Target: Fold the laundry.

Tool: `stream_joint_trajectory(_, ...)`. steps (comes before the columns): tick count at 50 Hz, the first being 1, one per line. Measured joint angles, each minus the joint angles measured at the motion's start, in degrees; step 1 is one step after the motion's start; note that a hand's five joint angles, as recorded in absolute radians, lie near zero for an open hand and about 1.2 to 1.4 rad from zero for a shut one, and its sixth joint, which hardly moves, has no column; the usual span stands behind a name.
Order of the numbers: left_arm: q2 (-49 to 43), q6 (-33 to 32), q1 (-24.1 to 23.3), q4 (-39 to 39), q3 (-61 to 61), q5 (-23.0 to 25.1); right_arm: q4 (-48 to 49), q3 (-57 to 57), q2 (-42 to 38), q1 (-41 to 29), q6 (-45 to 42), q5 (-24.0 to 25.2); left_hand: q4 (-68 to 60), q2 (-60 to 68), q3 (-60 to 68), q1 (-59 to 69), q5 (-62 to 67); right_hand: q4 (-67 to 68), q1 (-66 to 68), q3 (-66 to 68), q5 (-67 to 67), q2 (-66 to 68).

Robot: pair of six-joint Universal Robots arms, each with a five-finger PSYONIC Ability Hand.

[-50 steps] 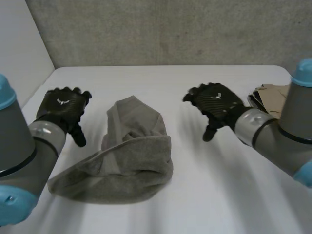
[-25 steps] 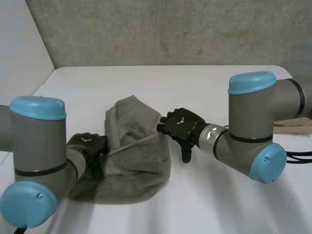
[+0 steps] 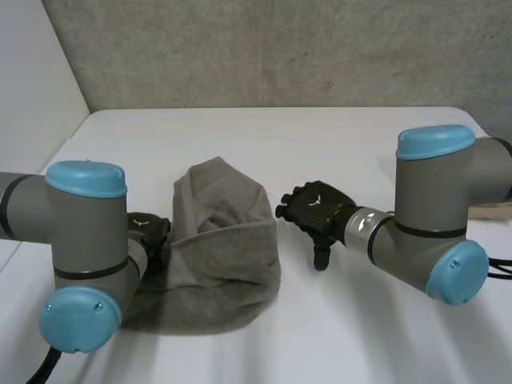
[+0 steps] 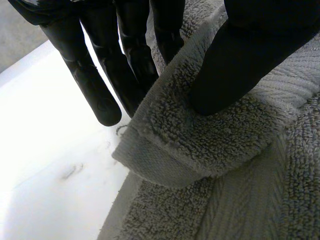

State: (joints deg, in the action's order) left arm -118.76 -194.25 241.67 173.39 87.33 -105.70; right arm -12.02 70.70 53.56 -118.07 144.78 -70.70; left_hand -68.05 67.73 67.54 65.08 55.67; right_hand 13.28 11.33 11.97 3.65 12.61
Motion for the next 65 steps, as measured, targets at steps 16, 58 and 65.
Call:
stream_joint_trajectory(16,23.1,-14.1,-4.3,0.4,-8.8,0.1,-0.6,-15.5,-4.7,2.6,6.9,7.3,-0.5,0.4,0.4,0.0,0.0,0.0,0.0,0.0,0.0,0.0)
stream_joint_trajectory(58,39.3,-25.7,-9.8,3.1,-6.7,-0.3,-0.7,-38.1,-18.5,-2.6,39.8,-0.5,-0.7,0.6,0.6,0.0,0.0,0.0,0.0,0.0,0.0,0.0)
stream_joint_trajectory(65,39.7,-25.7,-10.1,3.2,-6.3,-0.1,-1.7,-40.3,-17.5,-0.4,35.3,6.9,-0.7,0.6,0.6,0.0,0.0,0.0,0.0,0.0,0.0,0.0)
